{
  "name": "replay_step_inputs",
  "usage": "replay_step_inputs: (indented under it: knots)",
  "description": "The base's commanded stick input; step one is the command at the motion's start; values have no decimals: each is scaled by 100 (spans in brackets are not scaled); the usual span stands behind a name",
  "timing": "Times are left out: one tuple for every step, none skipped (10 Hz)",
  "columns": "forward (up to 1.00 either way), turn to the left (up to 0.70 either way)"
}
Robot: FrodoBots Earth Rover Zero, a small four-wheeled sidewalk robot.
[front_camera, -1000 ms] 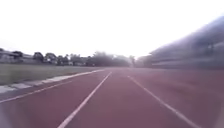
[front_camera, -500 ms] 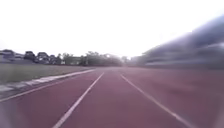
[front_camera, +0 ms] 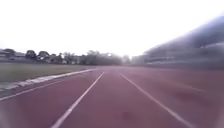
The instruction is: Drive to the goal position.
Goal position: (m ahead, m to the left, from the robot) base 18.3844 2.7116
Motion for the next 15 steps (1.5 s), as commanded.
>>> replay_step_inputs:
  knots:
    - [70, -35]
    - [70, -25]
    - [70, -6]
    - [70, -1]
    - [70, 0]
    - [70, 0]
    - [70, 0]
    - [70, 2]
    - [70, 0]
    - [70, 0]
    - [70, 0]
    - [70, 0]
    - [70, 1]
    - [70, 0]
    - [70, 0]
